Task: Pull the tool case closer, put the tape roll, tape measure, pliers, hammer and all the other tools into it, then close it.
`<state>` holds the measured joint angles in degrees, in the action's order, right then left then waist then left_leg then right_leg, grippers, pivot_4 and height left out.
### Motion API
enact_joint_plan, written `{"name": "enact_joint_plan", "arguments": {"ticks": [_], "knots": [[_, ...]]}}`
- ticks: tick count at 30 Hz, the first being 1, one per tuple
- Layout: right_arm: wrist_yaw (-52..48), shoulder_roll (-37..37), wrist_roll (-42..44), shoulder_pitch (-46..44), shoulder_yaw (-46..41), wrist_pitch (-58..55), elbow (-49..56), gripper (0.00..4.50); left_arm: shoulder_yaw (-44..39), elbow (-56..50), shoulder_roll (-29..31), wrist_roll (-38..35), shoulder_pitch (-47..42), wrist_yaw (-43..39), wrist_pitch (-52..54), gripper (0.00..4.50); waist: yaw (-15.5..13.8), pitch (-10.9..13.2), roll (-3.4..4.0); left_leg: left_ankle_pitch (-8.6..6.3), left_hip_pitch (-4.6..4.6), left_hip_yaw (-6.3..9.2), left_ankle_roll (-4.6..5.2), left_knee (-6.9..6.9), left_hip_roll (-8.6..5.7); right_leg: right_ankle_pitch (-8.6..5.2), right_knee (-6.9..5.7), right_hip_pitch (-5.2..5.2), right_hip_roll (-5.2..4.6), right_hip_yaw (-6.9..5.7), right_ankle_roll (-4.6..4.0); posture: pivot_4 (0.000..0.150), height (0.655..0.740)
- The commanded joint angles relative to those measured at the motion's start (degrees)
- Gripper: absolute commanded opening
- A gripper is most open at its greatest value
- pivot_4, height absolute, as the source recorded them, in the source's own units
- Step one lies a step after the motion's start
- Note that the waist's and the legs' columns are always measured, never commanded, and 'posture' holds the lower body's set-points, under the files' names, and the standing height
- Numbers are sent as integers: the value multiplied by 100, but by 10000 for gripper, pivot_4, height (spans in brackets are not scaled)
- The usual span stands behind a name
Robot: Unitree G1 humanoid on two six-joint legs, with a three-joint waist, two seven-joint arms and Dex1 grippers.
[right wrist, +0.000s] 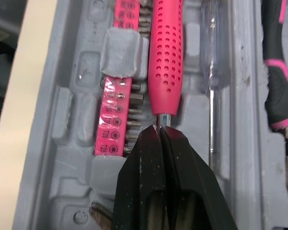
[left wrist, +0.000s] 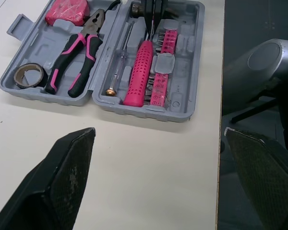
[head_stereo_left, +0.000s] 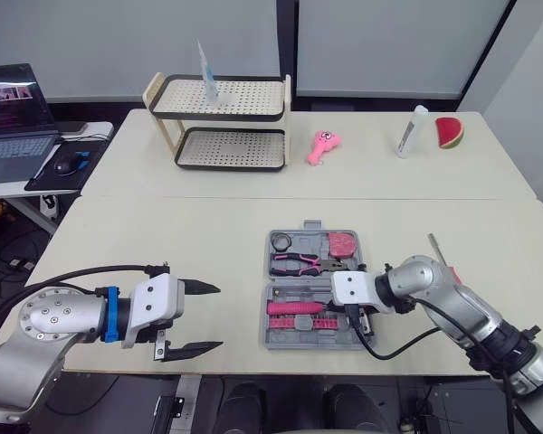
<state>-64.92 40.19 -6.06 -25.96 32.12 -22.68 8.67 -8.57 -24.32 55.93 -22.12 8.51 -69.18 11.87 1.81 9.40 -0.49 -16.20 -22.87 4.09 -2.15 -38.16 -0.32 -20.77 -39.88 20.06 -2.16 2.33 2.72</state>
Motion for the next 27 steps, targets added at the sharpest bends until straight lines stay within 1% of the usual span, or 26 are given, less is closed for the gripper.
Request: {"name": "enact_joint_plan", "arguments": {"ticks": [1,3,6,8,12,14,17,20,22,23,25,27], "knots": [[-22,31,-158,11,6,-95,-190,63,-51,-93,-43,-5,18,55,-89,45000,-1,-3,-5,0,0,1,0,0,0,0,0,0,0,-1,0,1500,7290],[-20,32,-202,6,39,4,-258,63,-44,-88,-57,3,20,65,-88,45000,-2,-5,-7,0,2,1,0,-1,0,0,0,-2,0,-1,0,1500,7290],[-48,-37,58,61,-141,214,-87,63,-89,-105,-116,-45,56,133,-10,45000,-2,-7,-12,0,4,2,0,-1,0,0,1,-5,0,-2,0,1500,7290],[-52,-72,294,119,-352,285,105,63,-162,-104,-187,-121,105,228,77,45000,-2,-7,-12,0,3,2,0,-1,0,0,1,-4,0,-1,0,1500,7290],[104,-93,825,333,-1073,342,582,63,-482,81,-587,-315,233,632,143,45000,-2,-5,-12,0,-2,2,0,0,2,0,1,0,-2,0,0,1500,7290],[339,-54,1128,527,-1705,219,876,63,-689,223,-789,-335,327,840,125,45000,-5,-5,-13,0,-2,3,0,-1,3,0,0,0,-5,0,0,1500,7290],[553,301,1417,950,-2770,128,1131,63,-1014,530,-1040,-328,430,1112,37,45000,-31,-5,-14,0,-2,7,0,-1,0,0,3,-5,-7,-2,0,1500,7290],[751,559,1651,1474,-3906,415,949,63,-1287,884,-1291,-320,441,1395,-47,45000,-74,-6,-18,0,-2,5,0,-3,-5,0,9,-10,-8,-3,0,1500,7290],[820,713,1692,1811,-4433,529,818,63,-1394,1058,-1405,-325,455,1496,-94,45000,-75,-6,-20,0,0,4,0,-4,-4,0,10,-14,-8,-2,0,1500,7290],[857,742,1741,1957,-4647,549,780,63,-1430,1118,-1448,-325,471,1530,-121,45000,-74,-7,-20,0,0,4,0,-3,-3,0,11,-16,-8,-1,0,1500,7290],[979,685,2003,2443,-5407,351,607,63,-1549,1307,-1585,-341,549,1648,-148,45000,-62,-7,-20,0,6,3,0,-2,1,0,13,-23,-10,0,0,1500,7290],[999,632,2101,2970,-5960,490,431,63,-1642,1478,-1704,-318,636,1751,-204,45000,-69,-7,-20,0,6,6,0,0,1,0,18,-29,-9,1,0,1500,7290]]}}
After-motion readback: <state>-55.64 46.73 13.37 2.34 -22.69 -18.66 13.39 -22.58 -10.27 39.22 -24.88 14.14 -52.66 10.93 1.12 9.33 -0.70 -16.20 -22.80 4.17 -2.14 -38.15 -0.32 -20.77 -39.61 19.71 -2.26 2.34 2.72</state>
